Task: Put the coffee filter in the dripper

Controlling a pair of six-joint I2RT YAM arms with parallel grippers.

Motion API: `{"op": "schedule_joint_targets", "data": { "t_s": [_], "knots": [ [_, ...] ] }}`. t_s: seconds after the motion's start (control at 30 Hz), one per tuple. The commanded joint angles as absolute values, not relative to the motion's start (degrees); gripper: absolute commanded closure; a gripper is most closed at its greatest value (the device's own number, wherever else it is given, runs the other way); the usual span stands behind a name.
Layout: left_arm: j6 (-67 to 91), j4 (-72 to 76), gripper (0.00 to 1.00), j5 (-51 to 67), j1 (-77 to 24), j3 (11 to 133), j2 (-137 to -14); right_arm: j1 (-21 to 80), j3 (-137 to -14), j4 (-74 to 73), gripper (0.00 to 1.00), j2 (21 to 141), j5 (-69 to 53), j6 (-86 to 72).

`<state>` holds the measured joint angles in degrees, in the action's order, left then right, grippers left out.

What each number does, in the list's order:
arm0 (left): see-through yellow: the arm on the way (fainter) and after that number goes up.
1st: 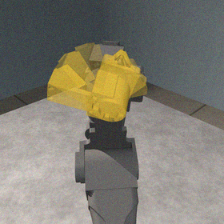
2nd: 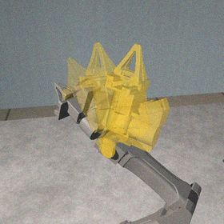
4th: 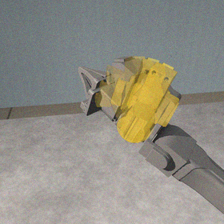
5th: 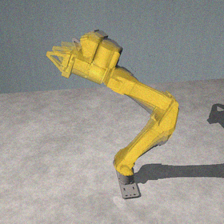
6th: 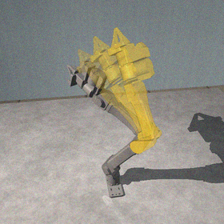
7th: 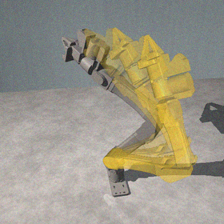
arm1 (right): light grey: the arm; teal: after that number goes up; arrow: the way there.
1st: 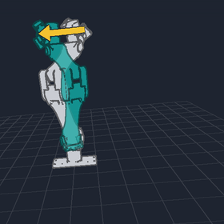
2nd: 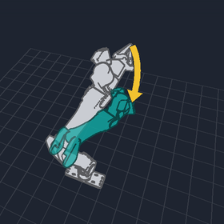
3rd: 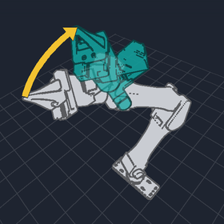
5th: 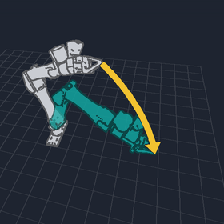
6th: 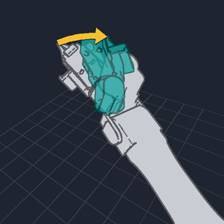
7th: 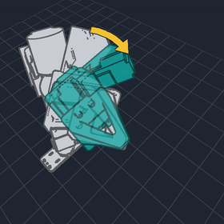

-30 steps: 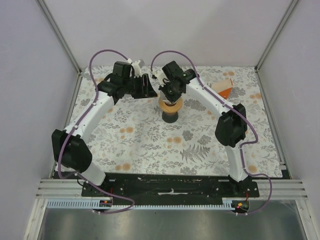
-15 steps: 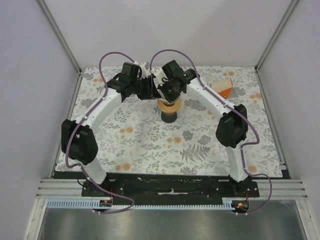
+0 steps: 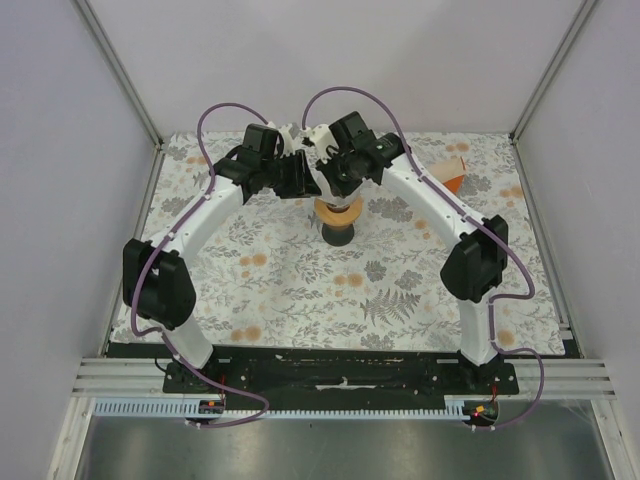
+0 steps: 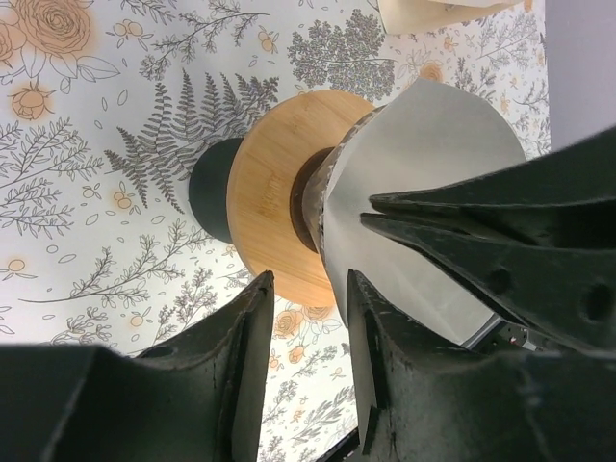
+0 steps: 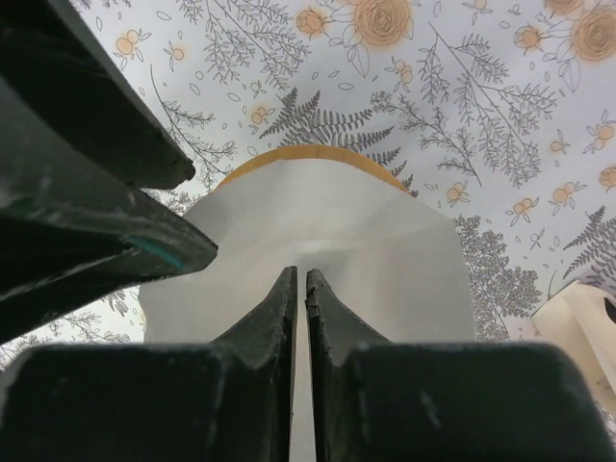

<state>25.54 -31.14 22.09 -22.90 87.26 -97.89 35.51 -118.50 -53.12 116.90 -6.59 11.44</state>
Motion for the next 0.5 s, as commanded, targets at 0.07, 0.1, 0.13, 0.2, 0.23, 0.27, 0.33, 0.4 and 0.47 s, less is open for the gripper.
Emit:
{"op": "schedule_joint_targets", "data": {
  "t_s": [0.07,0.1,0.13,0.2,0.23,0.27,0.33,0.4,0.47],
  "knots": [
    [24.2,-30.5,0.53,21.6,-22.8,90.3,-96.9,35.6,-118.1,-50.4,0.85,111.4,-5.3,12.0],
    [24.0,-30.6,0.51,22.0,-22.8,90.6,-96.8,35.6,-118.1,-50.0,0.85,111.1,-5.3,11.8],
    [23.8,-30.5,0.49,22.2,-22.9,90.8,-96.7,35.6,-118.1,-49.8,0.84,110.8,-5.4,11.7],
    [23.5,-30.5,0.48,22.4,-22.8,91.3,-96.4,35.5,-118.2,-49.6,0.83,110.1,-5.2,11.4],
    [23.2,-30.5,0.47,22.4,-22.8,91.4,-96.2,35.5,-118.2,-49.4,0.82,109.8,-5.0,11.3],
    [23.0,-30.5,0.46,22.4,-22.8,91.8,-96.2,35.4,-118.3,-49.1,0.81,109.3,-4.7,11.3],
    [22.6,-30.4,0.44,22.5,-22.8,92.3,-95.7,35.2,-118.0,-48.6,0.78,108.5,-4.7,10.9],
    [22.2,-30.4,0.43,22.6,-22.9,92.5,-95.6,34.8,-118.1,-48.1,0.75,108.1,-5.1,10.7],
    [21.9,-30.6,0.41,22.5,-22.8,92.6,-95.5,34.6,-118.1,-48.1,0.73,107.8,-5.1,10.6]
  ]
}}
